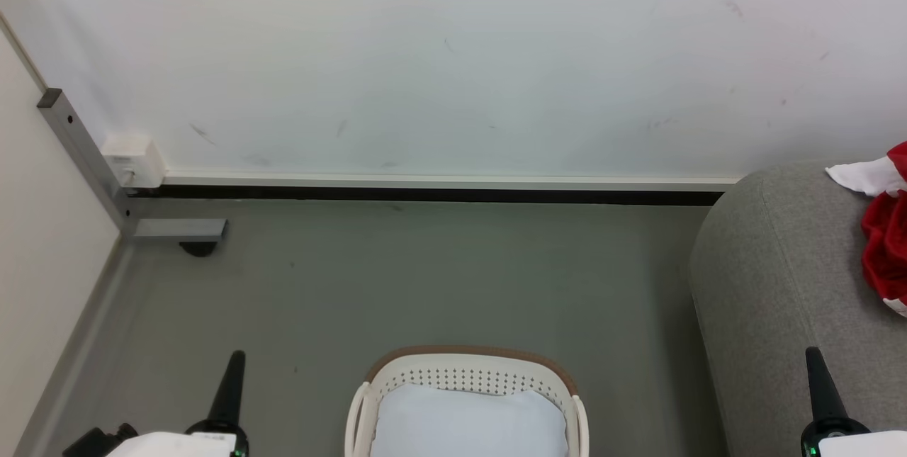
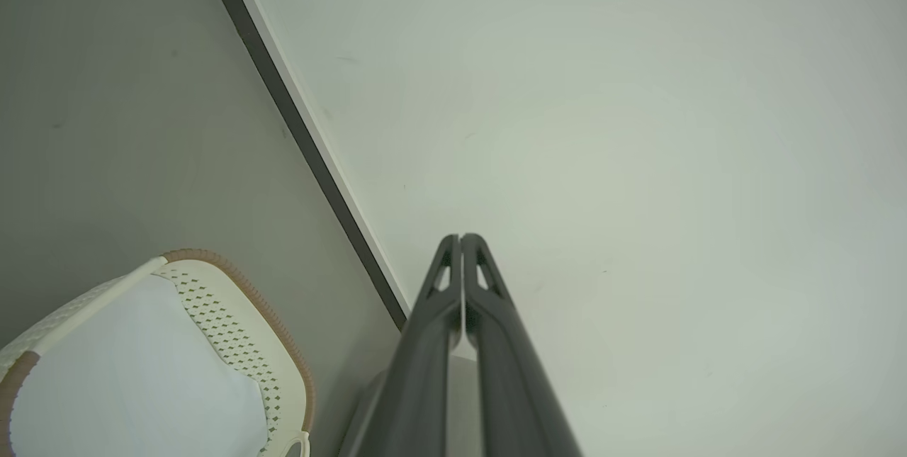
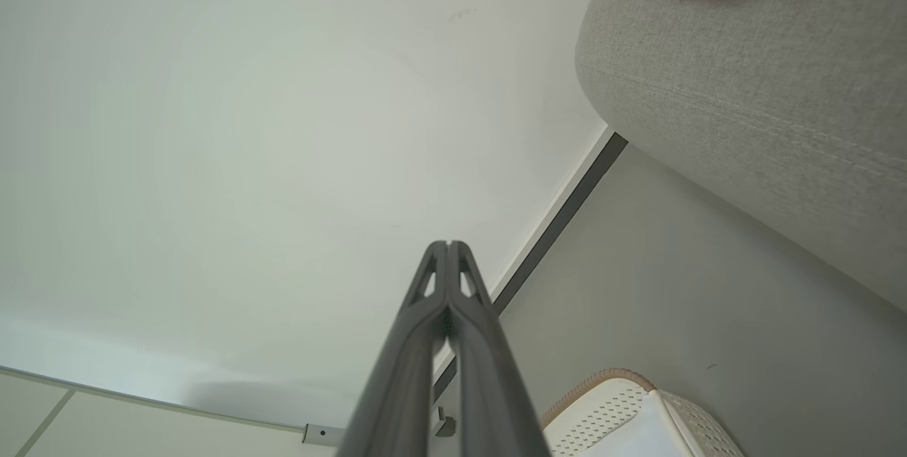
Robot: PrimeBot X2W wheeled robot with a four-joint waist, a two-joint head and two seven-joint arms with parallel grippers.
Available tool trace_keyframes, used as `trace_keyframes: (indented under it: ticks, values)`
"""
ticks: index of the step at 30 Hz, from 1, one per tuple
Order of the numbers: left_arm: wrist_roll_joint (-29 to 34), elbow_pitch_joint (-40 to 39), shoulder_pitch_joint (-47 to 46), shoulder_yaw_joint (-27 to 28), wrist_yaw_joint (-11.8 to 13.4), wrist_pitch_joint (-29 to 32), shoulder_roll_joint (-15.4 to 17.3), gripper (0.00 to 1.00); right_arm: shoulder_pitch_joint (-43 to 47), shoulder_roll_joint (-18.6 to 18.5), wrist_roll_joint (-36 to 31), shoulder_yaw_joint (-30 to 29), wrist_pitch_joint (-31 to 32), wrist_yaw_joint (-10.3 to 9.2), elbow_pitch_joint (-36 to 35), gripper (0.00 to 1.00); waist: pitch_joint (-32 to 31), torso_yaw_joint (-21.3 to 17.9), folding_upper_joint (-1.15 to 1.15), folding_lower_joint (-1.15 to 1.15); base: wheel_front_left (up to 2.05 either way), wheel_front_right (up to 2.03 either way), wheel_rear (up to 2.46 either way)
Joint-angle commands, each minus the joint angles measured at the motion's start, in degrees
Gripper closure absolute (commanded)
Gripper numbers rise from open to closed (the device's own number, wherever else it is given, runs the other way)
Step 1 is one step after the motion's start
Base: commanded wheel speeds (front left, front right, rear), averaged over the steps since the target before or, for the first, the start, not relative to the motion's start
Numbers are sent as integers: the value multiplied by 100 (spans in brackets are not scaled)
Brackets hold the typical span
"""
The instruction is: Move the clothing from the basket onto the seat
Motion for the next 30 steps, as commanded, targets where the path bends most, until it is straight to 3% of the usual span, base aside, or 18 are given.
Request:
trace_keyframes:
  ticks: [1, 30]
  values:
    - [-155, -67, -108, 47, -34, 40, 21, 100, -133, -69, 161, -24, 40, -8, -62, 100, 4, 2, 0, 0, 0, 0, 0]
    - [-1400, -189, -166, 225, -87, 394, 13, 100, -223, -80, 1575, -36, 401, -12, -135, 100, 72, 31, 0, 0, 0, 0, 0]
